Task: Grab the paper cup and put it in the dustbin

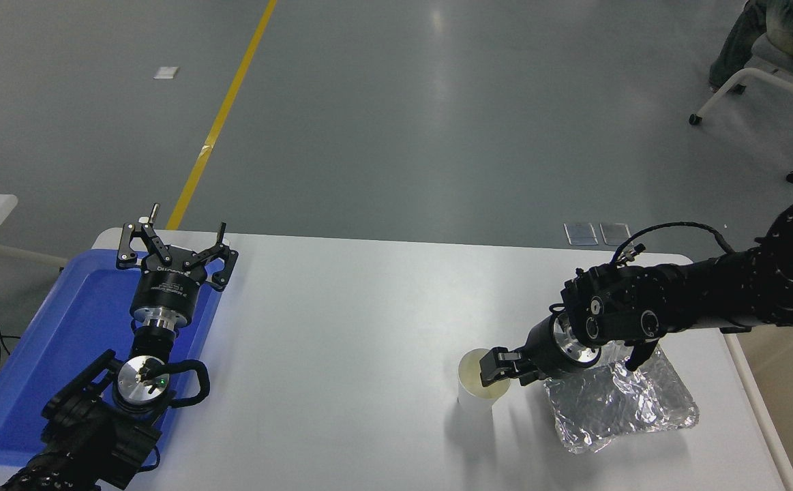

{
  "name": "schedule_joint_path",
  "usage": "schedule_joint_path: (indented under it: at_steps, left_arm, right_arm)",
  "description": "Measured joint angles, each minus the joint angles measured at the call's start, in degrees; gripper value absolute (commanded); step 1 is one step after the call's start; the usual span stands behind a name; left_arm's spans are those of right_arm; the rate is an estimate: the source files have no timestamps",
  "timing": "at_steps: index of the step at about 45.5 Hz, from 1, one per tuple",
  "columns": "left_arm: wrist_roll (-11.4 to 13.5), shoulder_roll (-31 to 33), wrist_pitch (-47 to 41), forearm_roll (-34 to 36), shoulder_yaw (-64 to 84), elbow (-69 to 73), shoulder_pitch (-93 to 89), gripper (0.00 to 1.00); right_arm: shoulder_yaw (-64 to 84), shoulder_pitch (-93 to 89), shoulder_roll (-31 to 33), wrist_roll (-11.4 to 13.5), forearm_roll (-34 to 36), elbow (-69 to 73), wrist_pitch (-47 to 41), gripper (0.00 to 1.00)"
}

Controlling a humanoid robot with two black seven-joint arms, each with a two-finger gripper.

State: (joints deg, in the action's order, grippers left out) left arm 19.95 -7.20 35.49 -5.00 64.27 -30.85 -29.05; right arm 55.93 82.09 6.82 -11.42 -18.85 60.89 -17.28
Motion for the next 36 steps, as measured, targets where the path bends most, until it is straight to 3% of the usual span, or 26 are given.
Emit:
schedule_joint_path:
  at_steps: [36]
  left_arm:
    - [0.0, 0.0, 0.0, 0.1, 0.0, 0.0, 0.0, 1.00]
  right_arm:
    - [1.5, 3.0, 0.6, 0.0, -0.1, 1.8, 0.7, 0.00]
